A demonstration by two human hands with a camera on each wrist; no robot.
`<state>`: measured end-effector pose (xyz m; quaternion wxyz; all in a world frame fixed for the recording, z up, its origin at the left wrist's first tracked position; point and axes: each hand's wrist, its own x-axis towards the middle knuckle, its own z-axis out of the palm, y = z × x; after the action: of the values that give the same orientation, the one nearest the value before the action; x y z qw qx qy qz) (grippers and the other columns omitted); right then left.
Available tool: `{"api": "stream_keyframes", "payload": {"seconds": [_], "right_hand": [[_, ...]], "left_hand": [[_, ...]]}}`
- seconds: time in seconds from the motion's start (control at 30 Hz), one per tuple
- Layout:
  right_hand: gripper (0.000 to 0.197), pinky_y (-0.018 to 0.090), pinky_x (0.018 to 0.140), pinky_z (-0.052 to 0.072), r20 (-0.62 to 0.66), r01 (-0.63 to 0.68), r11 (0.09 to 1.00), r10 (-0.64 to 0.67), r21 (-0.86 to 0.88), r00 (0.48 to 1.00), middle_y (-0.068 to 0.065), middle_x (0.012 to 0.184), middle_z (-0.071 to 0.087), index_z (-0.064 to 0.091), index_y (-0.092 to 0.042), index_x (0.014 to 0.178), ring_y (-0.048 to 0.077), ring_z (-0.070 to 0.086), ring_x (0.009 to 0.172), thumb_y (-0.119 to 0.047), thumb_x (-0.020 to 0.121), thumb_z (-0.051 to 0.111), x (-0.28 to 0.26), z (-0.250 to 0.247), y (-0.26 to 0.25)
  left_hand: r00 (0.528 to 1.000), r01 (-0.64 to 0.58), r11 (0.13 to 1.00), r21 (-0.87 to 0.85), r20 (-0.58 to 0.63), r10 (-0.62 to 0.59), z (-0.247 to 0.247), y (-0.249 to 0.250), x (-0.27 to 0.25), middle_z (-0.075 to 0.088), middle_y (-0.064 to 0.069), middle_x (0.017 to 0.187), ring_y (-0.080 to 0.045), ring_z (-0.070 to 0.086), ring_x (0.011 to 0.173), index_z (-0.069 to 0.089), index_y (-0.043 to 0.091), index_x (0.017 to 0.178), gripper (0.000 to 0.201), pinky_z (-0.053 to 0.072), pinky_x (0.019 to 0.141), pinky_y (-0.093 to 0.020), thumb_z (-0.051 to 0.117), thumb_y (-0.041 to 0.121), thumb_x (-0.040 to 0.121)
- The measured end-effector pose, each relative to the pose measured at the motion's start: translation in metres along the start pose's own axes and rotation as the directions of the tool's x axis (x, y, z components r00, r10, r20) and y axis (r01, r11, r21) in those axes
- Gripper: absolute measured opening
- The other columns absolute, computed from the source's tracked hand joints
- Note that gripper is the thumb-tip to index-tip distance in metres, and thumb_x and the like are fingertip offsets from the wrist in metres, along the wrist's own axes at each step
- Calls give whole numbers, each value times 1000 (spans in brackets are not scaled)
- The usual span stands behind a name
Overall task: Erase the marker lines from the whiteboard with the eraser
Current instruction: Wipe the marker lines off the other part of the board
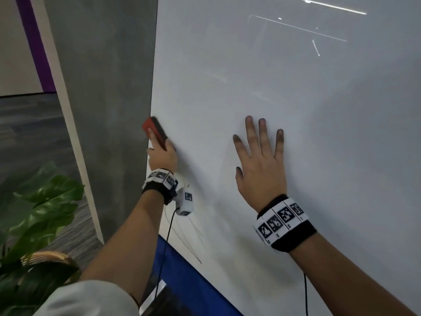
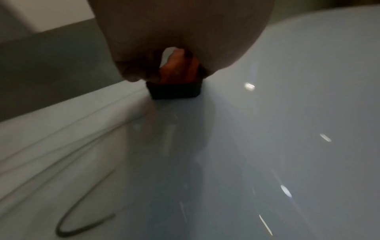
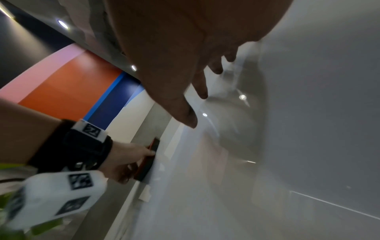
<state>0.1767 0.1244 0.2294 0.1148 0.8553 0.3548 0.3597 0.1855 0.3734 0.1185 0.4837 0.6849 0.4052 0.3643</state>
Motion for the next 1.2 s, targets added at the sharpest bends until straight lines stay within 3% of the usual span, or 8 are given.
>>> {"api": "stream_keyframes", "payload": {"seconds": [0.07, 0.2, 0.27, 0.43, 0.67, 0.87, 1.0, 1.2], "right_hand": [[76, 63, 124, 0, 29, 6, 1000, -6, -14, 1000, 17, 169, -3, 33, -15, 157, 39, -2, 156, -27, 89, 65, -2, 5, -4], [81, 62, 124, -1, 39, 2, 999, -1, -36, 999, 17, 169, -3, 29, -13, 158, 40, -3, 156, -28, 87, 65, -2, 11, -11], [82, 62, 124, -1, 39, -1, 999, 3, -43, 999, 17, 169, -4, 27, -12, 159, 40, -3, 156, -29, 87, 65, -2, 13, -15], [81, 62, 124, -1, 60, 4, 999, -1, -44, 998, 17, 169, -5, 28, -13, 159, 40, -4, 156, -27, 88, 64, -4, 16, -17], [81, 59, 125, -4, 83, 36, 998, -32, -44, 996, 17, 169, -5, 28, -13, 159, 39, -4, 156, -25, 88, 64, -15, 21, -18], [83, 58, 124, -7, 98, 30, 998, -25, -47, 995, 17, 169, -6, 26, -12, 160, 39, -5, 156, -24, 87, 65, -17, 24, -21], [82, 56, 125, -5, 88, 23, 999, -19, -43, 996, 16, 170, -5, 25, -12, 160, 38, -5, 157, -24, 88, 63, -20, 26, -24], [86, 53, 127, 0, 107, 51, 998, -48, -26, 993, 14, 170, -4, 25, -13, 160, 36, -2, 157, -13, 85, 66, -36, 33, -16]], "left_hand": [[997, 81, 997, 21, 4, -81, 1, -5, 4, 46, -25, 131, -45, 59, 107, 3, 38, 160, 65, 45, 92, -43, 37, 41, 105], [938, -345, 937, -64, -47, 342, 5, 10, -7, 47, -11, 106, -33, 56, 89, 12, 41, 158, 68, 49, 83, -37, 46, 41, 101], [933, -360, 930, -77, -32, 358, 5, 12, -7, 46, -7, 108, -28, 54, 87, 11, 43, 158, 67, 47, 81, -32, 47, 42, 102], [992, 125, 986, -110, 43, -121, 16, -44, -18, 46, -25, 137, -46, 58, 114, 4, 39, 160, 66, 45, 100, -45, 40, 43, 105], [814, 545, 835, -73, 283, -507, 49, -141, -94, 40, -31, 151, -48, 50, 129, -2, 18, 161, 70, 38, 110, -44, 42, 25, 107], [981, 177, 978, -109, 100, -167, 28, -59, -80, 57, -14, 137, -34, 58, 121, 11, 31, 161, 68, 43, 103, -38, 47, 39, 103], [983, -173, 957, -233, 20, 182, 39, -7, -125, 50, 7, 116, -9, 54, 103, 21, 35, 158, 67, 46, 93, -24, 53, 44, 100], [973, 232, 933, -275, 87, -216, 56, -85, -135, 49, -12, 145, -32, 52, 130, 15, 25, 161, 66, 38, 101, -26, 48, 36, 105]]}}
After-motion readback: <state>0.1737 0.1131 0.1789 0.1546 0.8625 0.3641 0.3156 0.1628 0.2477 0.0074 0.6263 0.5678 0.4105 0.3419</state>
